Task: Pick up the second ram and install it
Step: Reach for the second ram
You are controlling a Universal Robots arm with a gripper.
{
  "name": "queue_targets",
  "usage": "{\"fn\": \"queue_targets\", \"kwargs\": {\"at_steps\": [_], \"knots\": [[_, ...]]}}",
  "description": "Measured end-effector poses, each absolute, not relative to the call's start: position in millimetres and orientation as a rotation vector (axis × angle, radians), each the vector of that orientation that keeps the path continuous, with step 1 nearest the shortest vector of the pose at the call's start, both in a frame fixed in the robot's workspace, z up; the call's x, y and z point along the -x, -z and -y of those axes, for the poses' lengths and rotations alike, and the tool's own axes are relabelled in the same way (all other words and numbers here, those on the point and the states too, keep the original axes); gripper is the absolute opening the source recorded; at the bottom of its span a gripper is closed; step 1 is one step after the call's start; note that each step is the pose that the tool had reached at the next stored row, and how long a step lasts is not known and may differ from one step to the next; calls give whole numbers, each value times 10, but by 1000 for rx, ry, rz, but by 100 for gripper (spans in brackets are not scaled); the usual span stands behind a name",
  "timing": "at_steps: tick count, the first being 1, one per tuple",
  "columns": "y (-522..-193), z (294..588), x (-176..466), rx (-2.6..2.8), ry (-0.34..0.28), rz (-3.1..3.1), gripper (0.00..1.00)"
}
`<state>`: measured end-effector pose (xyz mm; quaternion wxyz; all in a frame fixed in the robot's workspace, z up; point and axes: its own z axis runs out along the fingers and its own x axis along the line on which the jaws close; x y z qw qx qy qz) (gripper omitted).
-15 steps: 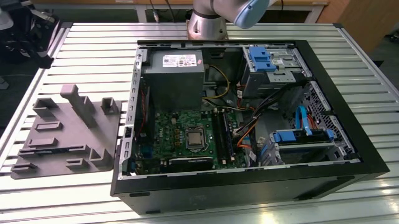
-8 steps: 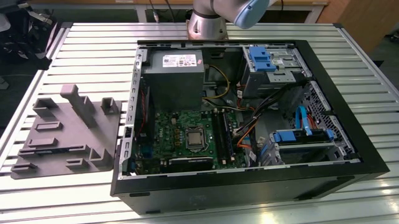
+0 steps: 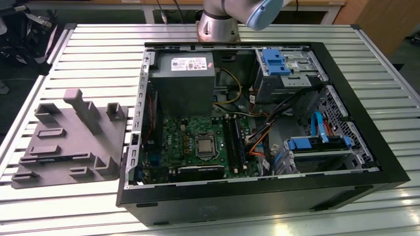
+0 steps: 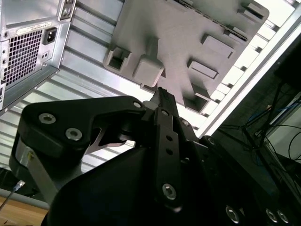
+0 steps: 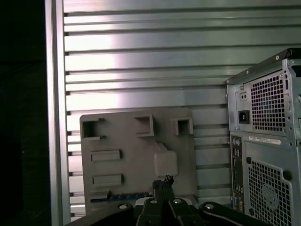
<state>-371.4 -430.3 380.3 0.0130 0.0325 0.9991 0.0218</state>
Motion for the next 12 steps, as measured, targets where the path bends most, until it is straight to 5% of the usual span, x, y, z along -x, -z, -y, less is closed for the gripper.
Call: {"fn": "queue_targets", "kwargs": {"at_steps": [12], "knots": [[-3785,4315,3777,-101,-68,-3113,11]]}}
